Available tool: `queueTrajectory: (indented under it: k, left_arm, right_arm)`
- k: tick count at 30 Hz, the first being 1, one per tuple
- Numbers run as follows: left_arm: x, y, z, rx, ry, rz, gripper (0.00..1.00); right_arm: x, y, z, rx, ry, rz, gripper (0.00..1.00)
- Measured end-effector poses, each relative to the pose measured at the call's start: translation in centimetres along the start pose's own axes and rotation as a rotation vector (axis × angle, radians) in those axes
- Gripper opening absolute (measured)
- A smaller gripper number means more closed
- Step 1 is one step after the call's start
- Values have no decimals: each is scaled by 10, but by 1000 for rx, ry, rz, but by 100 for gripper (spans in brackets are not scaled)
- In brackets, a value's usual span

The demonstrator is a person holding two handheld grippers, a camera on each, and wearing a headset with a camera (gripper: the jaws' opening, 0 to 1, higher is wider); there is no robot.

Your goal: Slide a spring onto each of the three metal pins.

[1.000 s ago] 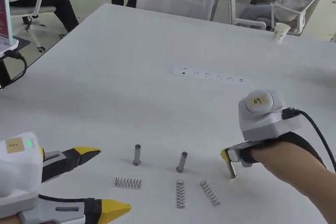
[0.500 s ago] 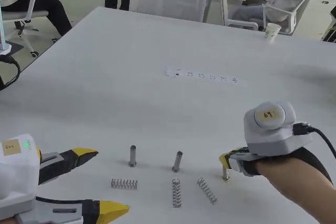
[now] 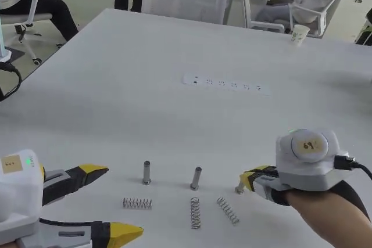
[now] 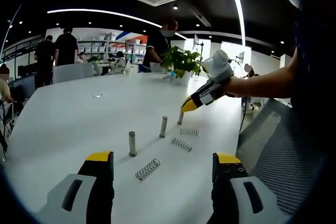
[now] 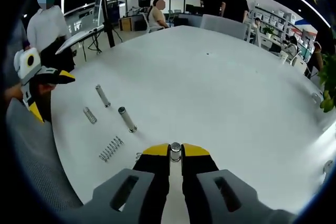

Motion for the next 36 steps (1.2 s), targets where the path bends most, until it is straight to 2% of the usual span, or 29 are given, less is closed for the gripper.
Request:
queueTrajectory:
  k: [18, 29, 36]
  left_arm:
    - [0, -3, 0, 5, -1, -8, 74]
    - [1, -3, 0, 6, -1, -11, 74]
    - [2, -4, -1, 7, -1, -15, 73]
  right_arm:
    - [2, 3, 2, 26, -6, 3, 5]
    - [3, 4, 2, 14, 48, 9, 6]
    - [4, 4, 1, 3, 60, 16, 11]
Point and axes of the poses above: the centre of the closed fingertips' face, and the gripper's own axes: y roughly backward along the fingers, x roughly to its left, z roughly out of its top, the point moved 9 cm from there along y, roughly backward along the fingers, and after that the axes turned 13 degrees about -z, right-handed, at the moved point
